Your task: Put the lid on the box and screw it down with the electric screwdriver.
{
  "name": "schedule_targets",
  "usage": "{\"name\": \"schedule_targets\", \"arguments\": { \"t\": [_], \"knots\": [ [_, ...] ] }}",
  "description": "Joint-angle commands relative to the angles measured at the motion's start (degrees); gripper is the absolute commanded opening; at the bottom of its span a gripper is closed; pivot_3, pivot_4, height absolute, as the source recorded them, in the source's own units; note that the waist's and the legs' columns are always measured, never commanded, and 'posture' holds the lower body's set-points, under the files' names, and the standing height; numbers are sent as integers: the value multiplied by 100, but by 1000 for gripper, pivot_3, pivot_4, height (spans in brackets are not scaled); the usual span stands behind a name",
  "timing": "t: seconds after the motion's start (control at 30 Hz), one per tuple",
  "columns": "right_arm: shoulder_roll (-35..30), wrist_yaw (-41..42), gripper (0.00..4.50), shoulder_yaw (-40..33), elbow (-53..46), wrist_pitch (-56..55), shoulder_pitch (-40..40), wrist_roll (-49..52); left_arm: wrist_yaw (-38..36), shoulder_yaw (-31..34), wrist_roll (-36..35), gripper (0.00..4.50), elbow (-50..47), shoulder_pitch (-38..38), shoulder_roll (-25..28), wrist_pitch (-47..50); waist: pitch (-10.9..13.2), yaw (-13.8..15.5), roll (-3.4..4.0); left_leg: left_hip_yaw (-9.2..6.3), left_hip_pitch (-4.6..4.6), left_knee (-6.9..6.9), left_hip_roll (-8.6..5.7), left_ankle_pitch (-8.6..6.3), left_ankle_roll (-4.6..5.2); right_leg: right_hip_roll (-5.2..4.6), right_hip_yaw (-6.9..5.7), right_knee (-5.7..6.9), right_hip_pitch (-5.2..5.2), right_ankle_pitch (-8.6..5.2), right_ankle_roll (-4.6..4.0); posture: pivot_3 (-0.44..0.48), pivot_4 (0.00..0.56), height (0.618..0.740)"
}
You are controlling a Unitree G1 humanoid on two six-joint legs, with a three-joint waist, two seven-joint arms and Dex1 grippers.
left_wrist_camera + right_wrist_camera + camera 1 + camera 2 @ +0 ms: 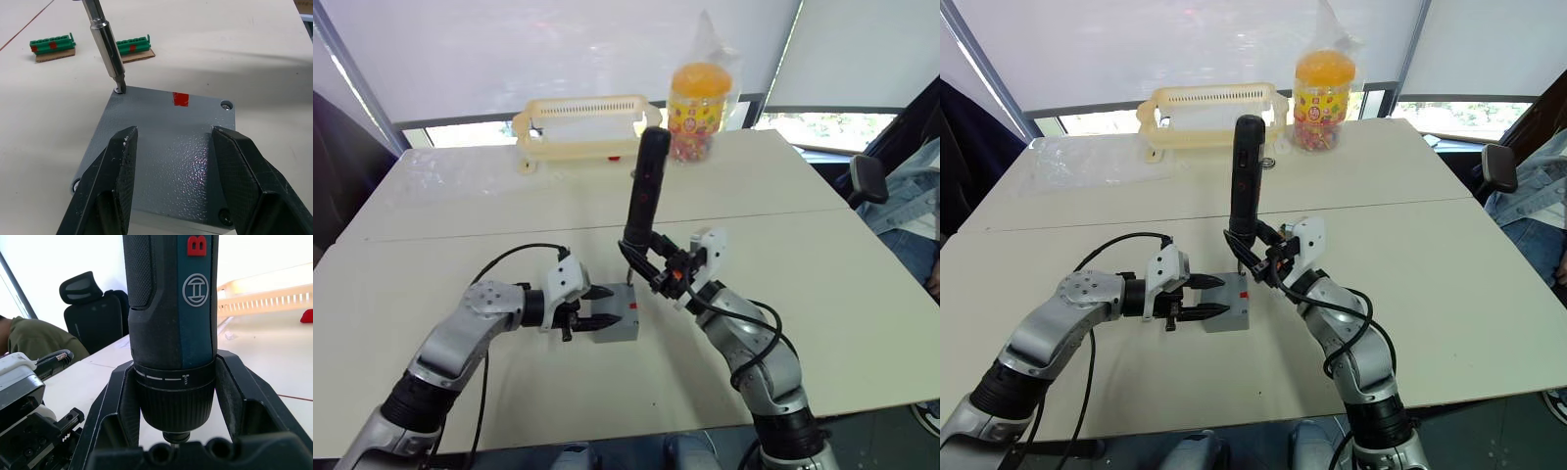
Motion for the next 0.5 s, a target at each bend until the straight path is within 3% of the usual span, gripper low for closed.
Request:
{"name": "schedule_targets", "arguments": {
  "t": [0.03,0.5],
  "knots": [
    [74,25,1743,-1,-345,-204,-109,37,28,-60,153,2428,130,122,76,118,0,0,0,0,0,0,0,0,0,0,0,0,0,0,0,0,150,740],
    [47,58,1743,-55,-196,-288,-163,-48,58,-42,149,2428,99,152,85,132,0,0,0,0,0,0,0,0,0,0,0,-1,0,0,0,0,150,740]
  ]
}}
